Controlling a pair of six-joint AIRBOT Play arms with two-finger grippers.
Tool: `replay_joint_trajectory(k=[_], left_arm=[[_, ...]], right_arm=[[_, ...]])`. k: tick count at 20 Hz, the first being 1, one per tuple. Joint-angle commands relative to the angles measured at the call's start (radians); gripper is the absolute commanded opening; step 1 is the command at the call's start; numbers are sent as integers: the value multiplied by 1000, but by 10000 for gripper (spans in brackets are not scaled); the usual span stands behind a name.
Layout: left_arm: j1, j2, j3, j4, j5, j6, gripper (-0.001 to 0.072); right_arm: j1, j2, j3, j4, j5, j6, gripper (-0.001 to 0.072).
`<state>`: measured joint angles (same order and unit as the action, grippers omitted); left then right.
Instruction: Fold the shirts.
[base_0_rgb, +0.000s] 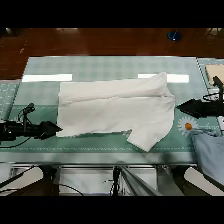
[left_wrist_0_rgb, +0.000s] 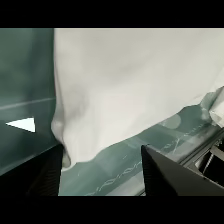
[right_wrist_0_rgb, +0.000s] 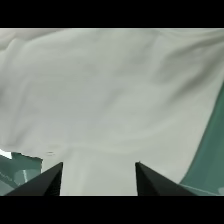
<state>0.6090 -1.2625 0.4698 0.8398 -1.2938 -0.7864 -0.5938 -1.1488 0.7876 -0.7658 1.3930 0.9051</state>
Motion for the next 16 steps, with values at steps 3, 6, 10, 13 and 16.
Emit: replay_joint_trajectory(k=[3,6,10,13,16], left_arm=[[-69,-111,7,-26,108,31,376],[-92,-137,7,-25,107,38,31],[-92,-136,7,-25,103,38,30],[-92,-136,7,-25,97,39,30],[-92,-136,7,-25,96,44,30]], right_arm=[[-1,1,0,-3,23,0,534],[-1,1,0,-5,47,2,534],[-1,1,0,-113,85,50,553],[-1,1,-4,-168,92,91,607],[-1,1,-58,-208,91,109,603]])
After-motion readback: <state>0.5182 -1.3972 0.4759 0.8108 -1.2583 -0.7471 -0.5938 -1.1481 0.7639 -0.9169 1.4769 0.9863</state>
